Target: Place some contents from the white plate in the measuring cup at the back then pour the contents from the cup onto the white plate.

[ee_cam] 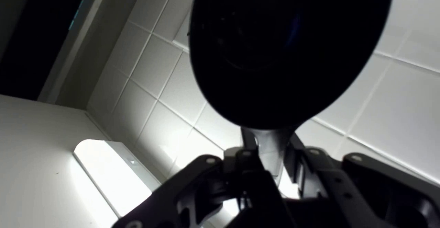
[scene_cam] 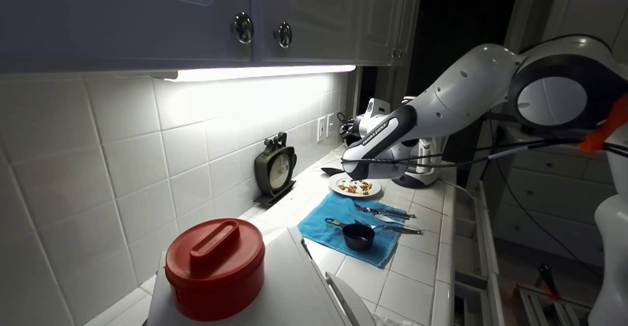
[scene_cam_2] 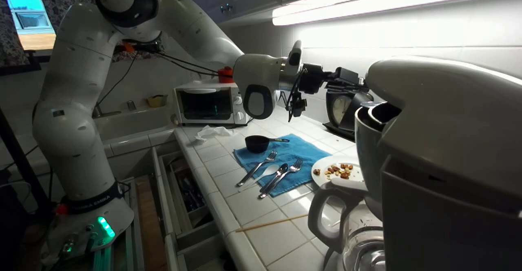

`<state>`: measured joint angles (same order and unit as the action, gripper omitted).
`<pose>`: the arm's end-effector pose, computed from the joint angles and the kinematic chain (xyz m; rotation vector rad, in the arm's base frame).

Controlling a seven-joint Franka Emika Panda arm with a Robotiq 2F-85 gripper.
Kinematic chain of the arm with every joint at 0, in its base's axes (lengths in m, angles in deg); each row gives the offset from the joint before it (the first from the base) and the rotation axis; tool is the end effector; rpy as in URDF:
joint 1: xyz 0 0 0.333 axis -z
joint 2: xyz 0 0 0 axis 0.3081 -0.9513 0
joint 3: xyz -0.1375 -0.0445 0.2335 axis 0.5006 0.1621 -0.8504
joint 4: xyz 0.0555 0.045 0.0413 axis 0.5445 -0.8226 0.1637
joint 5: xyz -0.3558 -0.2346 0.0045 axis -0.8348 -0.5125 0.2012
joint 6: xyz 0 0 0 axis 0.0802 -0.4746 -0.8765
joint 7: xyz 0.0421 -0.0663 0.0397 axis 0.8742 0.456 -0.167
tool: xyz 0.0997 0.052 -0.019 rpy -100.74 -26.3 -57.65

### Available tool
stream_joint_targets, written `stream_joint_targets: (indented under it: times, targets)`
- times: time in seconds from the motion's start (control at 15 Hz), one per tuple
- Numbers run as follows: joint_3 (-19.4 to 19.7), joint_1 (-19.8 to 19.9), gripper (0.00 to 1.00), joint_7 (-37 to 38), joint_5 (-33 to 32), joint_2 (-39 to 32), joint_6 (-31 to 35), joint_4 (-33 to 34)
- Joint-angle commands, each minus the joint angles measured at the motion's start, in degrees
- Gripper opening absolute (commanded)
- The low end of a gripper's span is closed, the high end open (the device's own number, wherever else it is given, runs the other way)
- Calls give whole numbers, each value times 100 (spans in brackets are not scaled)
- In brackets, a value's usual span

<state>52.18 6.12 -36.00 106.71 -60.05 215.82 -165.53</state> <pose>0.5625 -0.2755 0.3425 1.9268 -0.2490 1.3253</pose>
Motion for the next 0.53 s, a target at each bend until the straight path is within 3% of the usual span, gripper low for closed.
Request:
stream_joint_targets:
  times: [0.0, 0.47]
  targets:
    - [26, -72, 7, -288, -239, 559, -1066, -264]
    - [-125, 44, 7, -153, -758, 868, -2628, -159]
